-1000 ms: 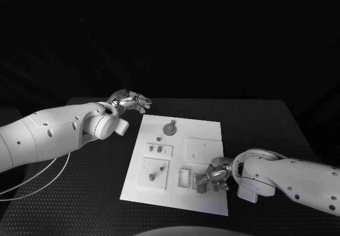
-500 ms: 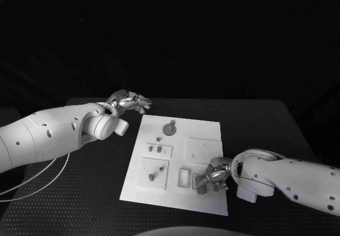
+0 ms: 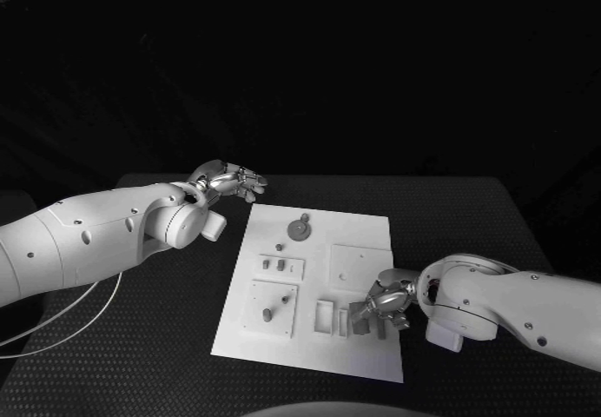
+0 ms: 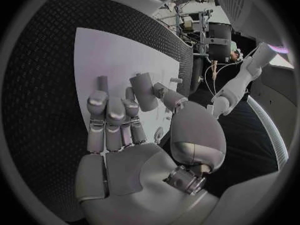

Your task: Assemble the parts on the task board

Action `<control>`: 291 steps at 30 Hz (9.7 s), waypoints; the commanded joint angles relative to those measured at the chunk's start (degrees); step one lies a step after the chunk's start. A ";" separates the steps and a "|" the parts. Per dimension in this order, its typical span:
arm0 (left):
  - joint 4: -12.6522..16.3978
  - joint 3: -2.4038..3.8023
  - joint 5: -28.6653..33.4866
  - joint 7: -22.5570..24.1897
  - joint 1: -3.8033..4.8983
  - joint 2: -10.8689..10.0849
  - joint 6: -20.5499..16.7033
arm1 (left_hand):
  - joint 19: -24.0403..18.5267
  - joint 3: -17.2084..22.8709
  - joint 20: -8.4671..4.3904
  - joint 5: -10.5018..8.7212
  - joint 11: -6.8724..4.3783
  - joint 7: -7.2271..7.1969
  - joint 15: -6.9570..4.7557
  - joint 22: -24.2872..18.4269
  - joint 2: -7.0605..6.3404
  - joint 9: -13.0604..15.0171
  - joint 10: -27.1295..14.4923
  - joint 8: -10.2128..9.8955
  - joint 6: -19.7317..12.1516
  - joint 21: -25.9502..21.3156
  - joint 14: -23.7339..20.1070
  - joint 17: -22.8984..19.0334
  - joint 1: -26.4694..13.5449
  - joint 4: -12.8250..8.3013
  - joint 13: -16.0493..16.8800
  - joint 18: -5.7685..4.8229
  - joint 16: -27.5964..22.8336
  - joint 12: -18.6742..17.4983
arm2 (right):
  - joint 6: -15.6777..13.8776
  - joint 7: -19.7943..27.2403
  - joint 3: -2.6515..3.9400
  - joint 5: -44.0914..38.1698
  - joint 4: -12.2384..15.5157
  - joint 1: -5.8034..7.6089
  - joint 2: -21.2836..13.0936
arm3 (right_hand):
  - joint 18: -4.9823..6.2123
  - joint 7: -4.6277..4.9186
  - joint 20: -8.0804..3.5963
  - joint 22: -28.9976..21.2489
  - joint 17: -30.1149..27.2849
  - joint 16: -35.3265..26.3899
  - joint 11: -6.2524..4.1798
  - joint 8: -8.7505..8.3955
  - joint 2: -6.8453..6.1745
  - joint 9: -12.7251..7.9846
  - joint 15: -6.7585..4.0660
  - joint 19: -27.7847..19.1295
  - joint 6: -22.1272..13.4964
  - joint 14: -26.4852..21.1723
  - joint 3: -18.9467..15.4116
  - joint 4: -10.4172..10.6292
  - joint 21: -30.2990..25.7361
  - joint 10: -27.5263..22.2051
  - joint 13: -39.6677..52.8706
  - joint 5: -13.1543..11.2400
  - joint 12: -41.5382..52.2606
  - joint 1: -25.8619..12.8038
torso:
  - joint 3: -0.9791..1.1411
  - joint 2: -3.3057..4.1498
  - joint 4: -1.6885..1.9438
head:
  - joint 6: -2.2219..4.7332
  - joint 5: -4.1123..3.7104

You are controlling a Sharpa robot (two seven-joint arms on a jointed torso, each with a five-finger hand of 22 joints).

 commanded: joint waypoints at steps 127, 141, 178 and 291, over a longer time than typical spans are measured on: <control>-0.03 -0.02 -0.12 -0.58 0.05 -0.10 1.14 | 0.24 -0.28 -0.99 0.15 0.11 -0.05 0.05 0.37 -0.08 -0.13 -0.44 0.37 -0.55 -0.50 0.16 0.37 -0.10 0.30 0.13 -0.80 -0.52 0.11 | -20.17 25.49 -2.23 -52.48 -3.46 -5.25 8.65 | 4.82 -2.76 0.83 -3.00 -1.68 -1.55 -2.38 2.56 -3.13 2.18 -1.87 -0.52 8.81 0.46 -2.96 -9.38 1.03 3.70 0.63 -1.89 -1.06 17.04 | -0.02 0.02 0.00 | -0.98 1.10; 0.00 -0.02 -0.12 -0.81 0.05 -0.12 1.14 | 0.23 -0.25 -0.99 0.16 0.11 -0.05 0.06 0.40 -0.03 -0.14 -0.46 0.37 -0.57 -0.52 0.14 0.40 -0.06 0.31 0.13 -0.80 -0.57 0.10 | -20.65 25.51 -2.25 -50.05 -5.77 -5.75 9.85 | 4.82 -1.62 0.93 -3.16 -1.59 -2.06 -1.38 0.70 -4.15 2.16 -1.50 -2.13 5.22 -1.19 -7.24 -10.17 0.65 1.53 0.64 -1.91 -2.24 12.80 | 0.02 0.03 0.02 | -0.96 1.13; -0.28 -0.04 -0.14 -0.79 0.05 0.00 1.15 | 0.22 0.03 -0.98 0.31 0.12 -0.04 0.07 0.55 0.37 -0.16 -0.50 0.39 -0.63 -0.61 0.13 0.56 0.30 0.27 0.14 -0.78 -0.71 0.09 | -37.16 34.24 -1.56 -31.87 -2.13 -5.10 4.83 | 4.82 1.95 1.43 -3.99 -1.16 -2.64 1.99 -4.63 -4.30 0.48 1.53 -4.81 -4.70 -4.42 -16.32 -10.80 -0.65 -3.21 0.80 0.16 -2.14 6.07 | 0.09 -0.04 -0.10 | -0.46 1.03; -0.42 -0.30 -0.17 -1.10 0.02 0.23 1.83 | 0.20 0.05 -0.92 0.33 0.15 -0.01 0.13 0.80 0.45 -0.20 -0.54 0.45 -0.68 -0.76 0.10 0.83 0.36 0.23 0.16 -0.81 -0.92 0.09 | -2.70 20.51 1.26 -15.57 -1.73 -1.80 -0.96 | 4.82 -1.73 -0.35 -5.17 -1.29 -1.28 -1.56 -5.14 1.29 22.05 -1.76 -3.66 3.46 -3.02 -2.68 -1.03 2.33 -0.66 0.82 -1.93 -1.07 7.16 | -0.49 -0.37 0.53 | 0.43 -1.61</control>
